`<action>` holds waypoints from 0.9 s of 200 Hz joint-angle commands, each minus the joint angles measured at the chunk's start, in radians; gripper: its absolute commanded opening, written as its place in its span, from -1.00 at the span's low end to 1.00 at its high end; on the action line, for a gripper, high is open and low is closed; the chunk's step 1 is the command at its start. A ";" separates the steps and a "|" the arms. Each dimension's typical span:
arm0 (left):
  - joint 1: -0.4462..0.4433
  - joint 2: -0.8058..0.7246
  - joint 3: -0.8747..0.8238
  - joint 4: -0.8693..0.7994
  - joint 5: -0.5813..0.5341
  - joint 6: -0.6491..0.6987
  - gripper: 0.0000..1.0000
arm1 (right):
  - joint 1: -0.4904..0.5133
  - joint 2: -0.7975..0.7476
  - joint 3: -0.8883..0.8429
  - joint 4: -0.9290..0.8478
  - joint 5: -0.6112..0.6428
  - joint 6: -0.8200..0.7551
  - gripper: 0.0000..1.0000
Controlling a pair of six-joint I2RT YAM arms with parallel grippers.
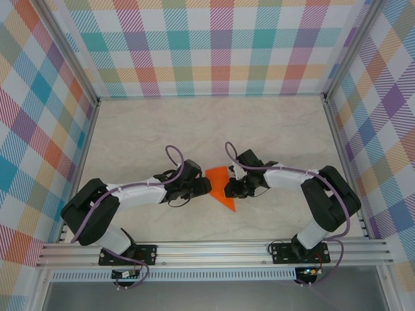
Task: Fold a paper plane with a square sheet of paper (pick it up from the middle)
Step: Fold the wing for the fifth time at the center of the table.
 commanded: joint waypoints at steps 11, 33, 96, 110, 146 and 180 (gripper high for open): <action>-0.008 0.001 0.025 -0.006 0.001 -0.006 0.18 | -0.022 0.017 0.003 0.022 -0.033 -0.019 -0.64; -0.009 0.001 0.027 -0.006 0.000 -0.006 0.18 | -0.041 0.010 -0.012 0.045 -0.061 -0.012 -0.63; -0.008 0.014 0.037 0.007 0.011 -0.013 0.18 | -0.105 0.031 -0.072 0.143 -0.153 0.016 -0.59; -0.008 0.014 0.035 0.020 0.019 -0.019 0.18 | -0.120 0.038 -0.090 0.173 -0.173 0.024 -0.60; -0.009 0.025 0.027 0.068 0.032 -0.051 0.18 | -0.148 0.048 -0.125 0.215 -0.196 0.034 -0.59; -0.008 0.063 0.024 0.147 0.064 -0.092 0.18 | -0.171 0.054 -0.148 0.255 -0.224 0.041 -0.59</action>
